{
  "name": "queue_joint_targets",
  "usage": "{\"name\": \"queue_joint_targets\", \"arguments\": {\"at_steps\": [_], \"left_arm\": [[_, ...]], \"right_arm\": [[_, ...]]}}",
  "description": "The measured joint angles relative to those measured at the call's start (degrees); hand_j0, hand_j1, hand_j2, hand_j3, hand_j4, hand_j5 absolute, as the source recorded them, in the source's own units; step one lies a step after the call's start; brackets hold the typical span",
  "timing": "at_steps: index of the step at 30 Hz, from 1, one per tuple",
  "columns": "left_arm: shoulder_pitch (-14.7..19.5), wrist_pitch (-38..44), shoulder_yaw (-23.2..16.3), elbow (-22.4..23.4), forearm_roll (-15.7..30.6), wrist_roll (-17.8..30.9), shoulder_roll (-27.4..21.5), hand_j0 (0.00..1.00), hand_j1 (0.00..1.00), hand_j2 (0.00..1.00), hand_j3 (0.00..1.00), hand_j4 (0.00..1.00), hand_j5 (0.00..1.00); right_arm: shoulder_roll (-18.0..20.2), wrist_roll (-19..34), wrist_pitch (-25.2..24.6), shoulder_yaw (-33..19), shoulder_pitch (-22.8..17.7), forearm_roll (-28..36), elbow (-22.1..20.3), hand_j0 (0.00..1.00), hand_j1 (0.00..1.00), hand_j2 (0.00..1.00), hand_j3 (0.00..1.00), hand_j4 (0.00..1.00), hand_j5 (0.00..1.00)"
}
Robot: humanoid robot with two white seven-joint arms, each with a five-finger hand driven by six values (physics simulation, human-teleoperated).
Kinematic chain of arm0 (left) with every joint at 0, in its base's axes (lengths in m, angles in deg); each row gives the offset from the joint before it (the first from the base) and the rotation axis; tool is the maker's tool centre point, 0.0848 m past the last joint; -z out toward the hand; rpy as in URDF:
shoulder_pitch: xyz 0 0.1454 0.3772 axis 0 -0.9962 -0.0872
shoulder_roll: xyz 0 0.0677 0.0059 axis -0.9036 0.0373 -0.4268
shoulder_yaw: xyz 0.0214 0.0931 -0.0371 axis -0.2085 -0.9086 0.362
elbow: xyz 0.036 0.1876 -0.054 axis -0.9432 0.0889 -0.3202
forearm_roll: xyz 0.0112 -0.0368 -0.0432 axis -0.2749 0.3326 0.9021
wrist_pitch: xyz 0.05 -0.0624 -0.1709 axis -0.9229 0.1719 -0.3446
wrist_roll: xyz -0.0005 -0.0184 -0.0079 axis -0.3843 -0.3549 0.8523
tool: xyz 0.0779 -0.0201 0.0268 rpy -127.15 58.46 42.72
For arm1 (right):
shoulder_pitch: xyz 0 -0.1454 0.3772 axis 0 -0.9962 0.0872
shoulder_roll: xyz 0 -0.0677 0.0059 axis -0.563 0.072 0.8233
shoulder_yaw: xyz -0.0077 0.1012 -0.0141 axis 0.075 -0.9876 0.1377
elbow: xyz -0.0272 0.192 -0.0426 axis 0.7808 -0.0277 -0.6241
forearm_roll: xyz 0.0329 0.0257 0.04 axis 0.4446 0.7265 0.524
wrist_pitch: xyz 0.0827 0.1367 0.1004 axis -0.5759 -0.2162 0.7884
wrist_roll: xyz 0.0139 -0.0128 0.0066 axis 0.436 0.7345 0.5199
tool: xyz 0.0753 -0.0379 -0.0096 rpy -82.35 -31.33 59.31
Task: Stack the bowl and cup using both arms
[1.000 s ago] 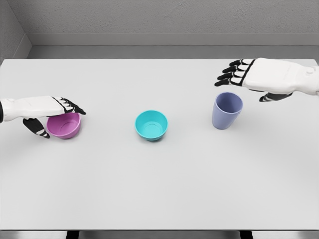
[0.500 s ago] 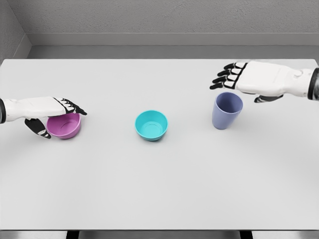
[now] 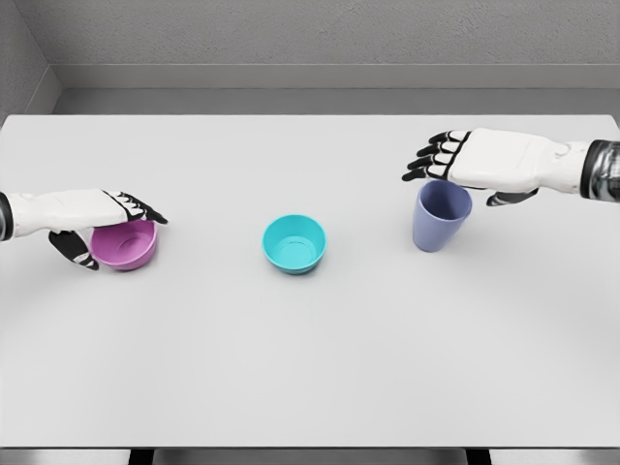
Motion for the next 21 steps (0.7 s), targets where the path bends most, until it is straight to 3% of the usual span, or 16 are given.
{"name": "queue_joint_targets", "arguments": {"at_steps": [12,16,19,21], "left_arm": [[0.0,0.0,0.0,0.9,0.0,0.0,0.7,0.99,0.99,0.99,0.99,0.99,0.99],[0.0,0.0,0.0,1.0,-0.1,0.0,0.8,0.71,0.71,0.71,0.71,0.71,0.71],[0.0,0.0,0.0,1.0,-0.4,0.1,0.8,0.58,0.58,0.58,0.58,0.58,0.58],[0.0,0.0,0.0,1.0,-0.7,0.1,1.0,0.55,0.55,0.55,0.55,0.55,0.55]], "right_arm": [[-0.2,0.0,0.0,0.7,0.0,-0.4,1.7,1.00,1.00,1.00,1.00,1.00,1.00],[-0.1,0.0,0.0,0.7,0.1,-0.5,1.8,1.00,1.00,1.00,1.00,1.00,1.00],[-0.2,0.0,0.0,0.7,0.0,-0.6,1.9,1.00,1.00,1.00,1.00,1.00,1.00],[-0.3,0.0,0.0,0.7,0.0,-0.6,1.9,1.00,1.00,1.00,1.00,1.00,1.00]]}}
